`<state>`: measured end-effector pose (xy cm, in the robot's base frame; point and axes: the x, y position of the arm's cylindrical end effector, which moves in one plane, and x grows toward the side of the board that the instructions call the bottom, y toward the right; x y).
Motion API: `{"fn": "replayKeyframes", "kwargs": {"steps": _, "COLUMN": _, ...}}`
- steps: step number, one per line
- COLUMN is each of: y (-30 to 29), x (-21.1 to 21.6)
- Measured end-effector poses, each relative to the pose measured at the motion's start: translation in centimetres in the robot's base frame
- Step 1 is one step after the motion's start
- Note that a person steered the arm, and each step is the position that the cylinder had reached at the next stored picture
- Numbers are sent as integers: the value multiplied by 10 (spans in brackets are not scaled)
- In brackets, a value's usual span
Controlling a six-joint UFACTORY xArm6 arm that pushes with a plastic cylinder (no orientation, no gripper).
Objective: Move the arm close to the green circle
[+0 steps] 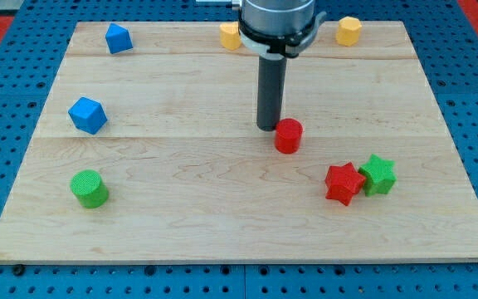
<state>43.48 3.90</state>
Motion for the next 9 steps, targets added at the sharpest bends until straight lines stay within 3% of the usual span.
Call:
{"fn": "replayKeyframes", "kwargs": {"steps": 3, "y": 63, "x": 40}}
{"fn": "replayKeyframes", "kwargs": {"steps": 6, "y": -50, "x": 42}}
{"fn": "replayKeyframes", "kwargs": {"steps": 8, "y": -106, "x": 109}}
{"fn": "replayKeyframes", "kwargs": {"steps": 9, "y": -144, "x": 122}}
